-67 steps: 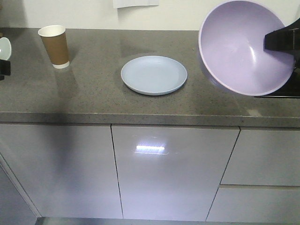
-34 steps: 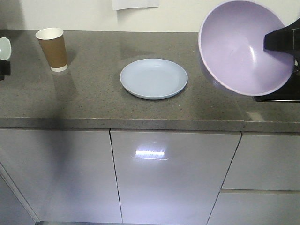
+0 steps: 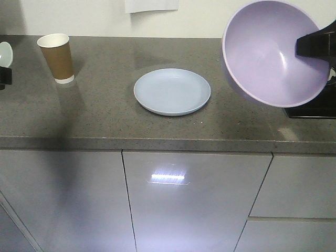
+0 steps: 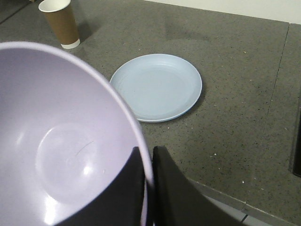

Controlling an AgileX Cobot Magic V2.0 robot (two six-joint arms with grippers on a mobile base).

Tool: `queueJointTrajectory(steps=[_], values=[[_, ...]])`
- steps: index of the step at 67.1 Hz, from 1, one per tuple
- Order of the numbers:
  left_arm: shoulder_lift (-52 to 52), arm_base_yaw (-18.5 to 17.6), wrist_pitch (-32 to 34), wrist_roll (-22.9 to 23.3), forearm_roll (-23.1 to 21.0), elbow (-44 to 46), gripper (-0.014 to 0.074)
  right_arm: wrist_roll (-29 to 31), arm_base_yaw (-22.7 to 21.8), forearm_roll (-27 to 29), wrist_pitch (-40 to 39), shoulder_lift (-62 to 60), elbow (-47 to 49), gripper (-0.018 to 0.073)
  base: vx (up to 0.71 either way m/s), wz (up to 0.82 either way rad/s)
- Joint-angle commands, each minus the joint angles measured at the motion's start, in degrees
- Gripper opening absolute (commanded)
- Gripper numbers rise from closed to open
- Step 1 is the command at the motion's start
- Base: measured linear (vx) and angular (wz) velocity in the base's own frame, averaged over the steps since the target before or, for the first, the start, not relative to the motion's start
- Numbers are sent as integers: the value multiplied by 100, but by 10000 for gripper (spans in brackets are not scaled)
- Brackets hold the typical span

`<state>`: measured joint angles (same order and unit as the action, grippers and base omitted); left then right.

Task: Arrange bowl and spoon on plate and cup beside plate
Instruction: 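Drive the base toward the pale blue plate holding spoon and bowl, then continue driving forward until the plate is close below the grippers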

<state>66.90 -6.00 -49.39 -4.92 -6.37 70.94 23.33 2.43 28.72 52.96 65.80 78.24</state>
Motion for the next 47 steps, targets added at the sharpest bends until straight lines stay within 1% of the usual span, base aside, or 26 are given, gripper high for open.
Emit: queueJointTrajectory(steps=[1,47], values=[[-102,-21,330,57,-79,132,-6,39,-35,151,-346,-114,179,-4,4,0],[-102,-21,330,57,-79,132,-6,39,-35,151,-346,-114,179,-4,4,0]])
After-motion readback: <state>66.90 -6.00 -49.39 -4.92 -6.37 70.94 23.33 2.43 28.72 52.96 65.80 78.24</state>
